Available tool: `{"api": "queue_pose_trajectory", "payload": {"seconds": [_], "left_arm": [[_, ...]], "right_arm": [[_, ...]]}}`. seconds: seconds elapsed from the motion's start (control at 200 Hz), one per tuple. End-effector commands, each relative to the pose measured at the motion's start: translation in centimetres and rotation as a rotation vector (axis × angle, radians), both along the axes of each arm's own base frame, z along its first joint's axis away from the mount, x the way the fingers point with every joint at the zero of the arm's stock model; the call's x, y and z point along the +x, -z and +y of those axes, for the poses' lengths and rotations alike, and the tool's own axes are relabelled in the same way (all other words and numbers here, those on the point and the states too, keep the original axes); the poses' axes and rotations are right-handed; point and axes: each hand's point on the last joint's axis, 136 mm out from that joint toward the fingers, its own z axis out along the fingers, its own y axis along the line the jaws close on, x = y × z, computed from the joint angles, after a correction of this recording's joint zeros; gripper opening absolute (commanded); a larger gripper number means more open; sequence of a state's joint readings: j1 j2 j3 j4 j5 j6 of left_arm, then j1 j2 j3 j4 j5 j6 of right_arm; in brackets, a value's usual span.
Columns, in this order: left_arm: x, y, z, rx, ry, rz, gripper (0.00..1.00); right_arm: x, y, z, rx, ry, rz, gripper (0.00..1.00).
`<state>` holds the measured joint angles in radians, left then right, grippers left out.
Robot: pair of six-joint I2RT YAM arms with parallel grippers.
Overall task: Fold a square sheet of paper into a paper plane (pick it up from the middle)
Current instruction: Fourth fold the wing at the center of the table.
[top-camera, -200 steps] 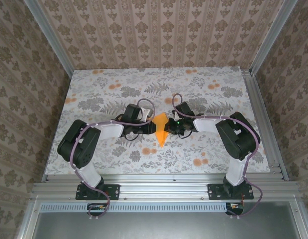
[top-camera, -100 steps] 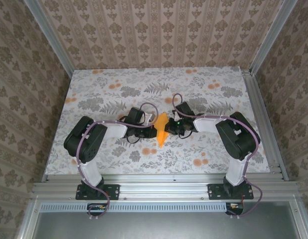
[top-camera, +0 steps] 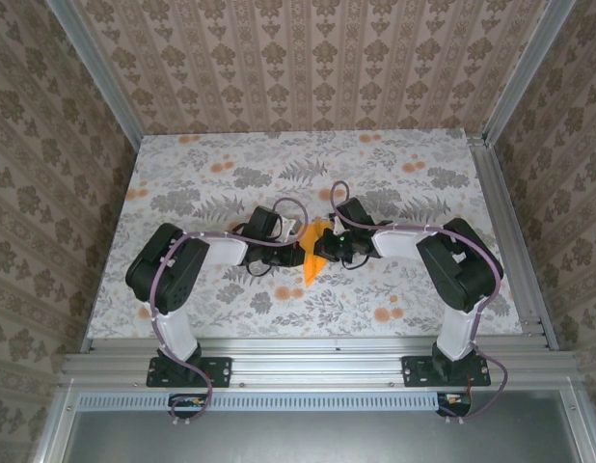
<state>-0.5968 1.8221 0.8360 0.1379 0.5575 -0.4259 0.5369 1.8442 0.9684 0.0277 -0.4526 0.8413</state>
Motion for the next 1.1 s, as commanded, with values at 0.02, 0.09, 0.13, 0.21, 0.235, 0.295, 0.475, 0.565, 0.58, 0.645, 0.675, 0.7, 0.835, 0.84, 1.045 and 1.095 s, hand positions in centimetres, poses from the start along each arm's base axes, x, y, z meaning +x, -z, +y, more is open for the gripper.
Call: {"api": "queue_pose_trajectory", "payload": {"seconds": [0.02,0.09,0.13,0.21,0.235,0.295,0.475,0.565,0.58,0.645,0.675,0.7,0.835,0.84,1.045,1.095], "left_arm": [[-0.4,2.5,0.6,0.066,0.009,0.012,0.0],[-0.4,2.4,0.5,0.059,0.012,0.008,0.0],[-0.4,2.5,0.5,0.058,0.013,0.01,0.0],[-0.5,2.6,0.6,0.057,0.014,0.011,0.0],[-0.5,2.6,0.5,0.055,0.015,0.011,0.0],[-0.6,2.7,0.6,0.055,0.016,0.012,0.0],[-0.7,2.6,0.7,0.052,0.02,0.011,0.0],[-0.7,2.5,0.6,0.047,0.022,0.012,0.0],[-0.7,2.6,0.6,0.046,0.022,0.012,0.0],[-0.7,2.5,0.5,0.042,0.023,0.01,0.0],[-0.7,2.5,0.5,0.04,0.024,0.011,0.0],[-0.7,2.5,0.5,0.039,0.023,0.011,0.0],[-0.7,2.5,0.6,0.035,0.023,0.012,0.0],[-0.7,2.5,0.6,0.035,0.023,0.013,0.0],[-0.5,2.2,0.5,0.005,0.018,0.008,0.0],[-0.5,2.2,0.5,0.001,0.018,0.01,0.0]], "right_arm": [[-0.2,-1.2,1.6,0.055,-0.021,0.006,0.08],[-0.1,-1.2,1.7,0.059,-0.016,0.006,0.08],[0.0,-1.1,1.8,0.059,-0.013,0.005,0.08],[0.2,-1.1,1.9,0.068,-0.005,0.008,0.08],[0.3,-1.1,1.9,0.069,-0.001,0.008,0.08],[0.4,-1.2,1.9,0.074,0.006,0.005,0.08],[1.1,-1.3,1.4,0.077,0.047,0.004,0.08],[1.4,-1.0,1.0,0.076,0.07,0.009,0.08],[1.4,-0.9,1.0,0.075,0.074,0.012,0.08],[1.5,-0.6,0.9,0.079,0.087,0.016,0.08],[1.6,-0.5,0.9,0.082,0.093,0.019,0.08],[1.7,-0.4,0.9,0.085,0.098,0.02,0.08],[1.9,0.2,1.0,0.094,0.106,0.033,0.08],[1.9,0.2,1.1,0.095,0.105,0.033,0.08],[1.8,0.6,1.2,0.105,0.105,0.045,0.08],[1.9,0.7,1.3,0.111,0.104,0.047,0.08]]}}
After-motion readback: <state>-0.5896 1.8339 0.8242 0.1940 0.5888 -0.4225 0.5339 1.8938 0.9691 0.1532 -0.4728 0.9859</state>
